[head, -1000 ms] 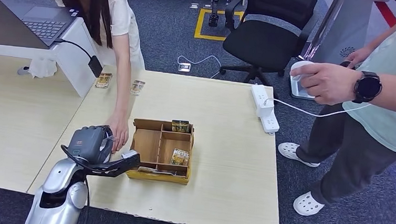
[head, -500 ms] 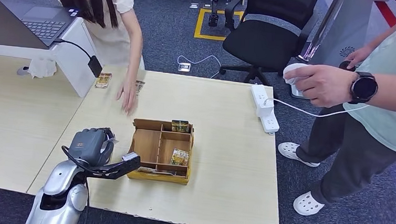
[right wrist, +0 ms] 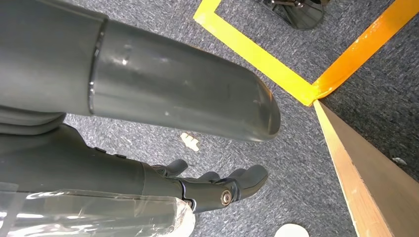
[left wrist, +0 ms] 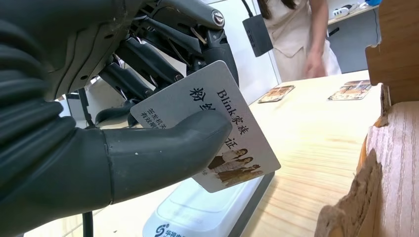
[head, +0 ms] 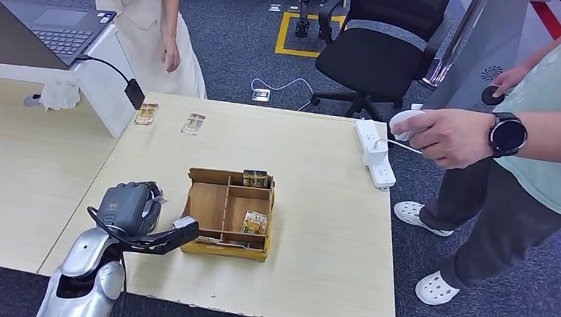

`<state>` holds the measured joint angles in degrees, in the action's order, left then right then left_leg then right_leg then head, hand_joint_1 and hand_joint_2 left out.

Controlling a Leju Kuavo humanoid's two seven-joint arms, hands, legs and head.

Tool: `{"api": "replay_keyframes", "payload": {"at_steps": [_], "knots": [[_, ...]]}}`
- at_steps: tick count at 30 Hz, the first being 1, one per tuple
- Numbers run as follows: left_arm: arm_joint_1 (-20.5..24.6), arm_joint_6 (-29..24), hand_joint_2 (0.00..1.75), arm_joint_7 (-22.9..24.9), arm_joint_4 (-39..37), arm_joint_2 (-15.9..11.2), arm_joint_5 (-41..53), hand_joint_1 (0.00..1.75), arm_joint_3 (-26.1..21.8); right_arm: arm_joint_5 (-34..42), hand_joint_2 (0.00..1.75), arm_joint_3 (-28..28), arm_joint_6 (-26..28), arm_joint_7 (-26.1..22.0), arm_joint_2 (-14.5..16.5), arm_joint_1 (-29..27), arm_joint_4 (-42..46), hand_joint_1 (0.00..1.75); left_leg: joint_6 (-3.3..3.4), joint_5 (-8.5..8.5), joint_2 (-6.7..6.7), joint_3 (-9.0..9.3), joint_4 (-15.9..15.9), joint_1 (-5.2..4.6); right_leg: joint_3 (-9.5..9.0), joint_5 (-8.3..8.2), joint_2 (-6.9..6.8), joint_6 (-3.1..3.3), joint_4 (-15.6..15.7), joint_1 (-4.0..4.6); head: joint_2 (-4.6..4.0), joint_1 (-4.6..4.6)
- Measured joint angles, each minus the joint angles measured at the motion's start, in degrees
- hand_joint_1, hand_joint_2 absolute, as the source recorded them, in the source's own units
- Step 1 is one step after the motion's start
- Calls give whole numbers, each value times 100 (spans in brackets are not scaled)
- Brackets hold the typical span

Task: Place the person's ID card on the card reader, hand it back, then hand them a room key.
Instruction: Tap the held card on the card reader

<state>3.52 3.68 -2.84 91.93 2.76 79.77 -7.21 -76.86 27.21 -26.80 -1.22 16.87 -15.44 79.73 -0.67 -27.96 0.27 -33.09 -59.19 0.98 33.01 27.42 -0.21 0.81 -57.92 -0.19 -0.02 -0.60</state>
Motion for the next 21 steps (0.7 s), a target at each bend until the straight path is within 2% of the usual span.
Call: {"api": "replay_keyframes", "payload": {"at_steps": [5, 10, 21], "knots": [[15, -35, 175, 202, -1, -8, 217, 175, -8, -45, 0, -1, -42, -22, 1, 8, -2, 0, 0, 0, 0, -1, 0, 0, 0, 0, 0, 0, 0, 0, 0, -1], [287, 28, 175, 508, -66, -31, 575, 175, -191, -425, 0, 98, -215, -251, 0, 51, -119, 0, 0, 1, -10, -6, 1, 2, -5, 0, -13, 0, -2, 1, 0, -1], [416, 78, 175, 537, -237, -27, 626, 175, -436, -617, 0, 288, -276, -411, 0, 54, -257, 0, 0, 0, -12, -9, 1, 1, -5, 2, -15, -2, -1, 1, 0, 0]]}}
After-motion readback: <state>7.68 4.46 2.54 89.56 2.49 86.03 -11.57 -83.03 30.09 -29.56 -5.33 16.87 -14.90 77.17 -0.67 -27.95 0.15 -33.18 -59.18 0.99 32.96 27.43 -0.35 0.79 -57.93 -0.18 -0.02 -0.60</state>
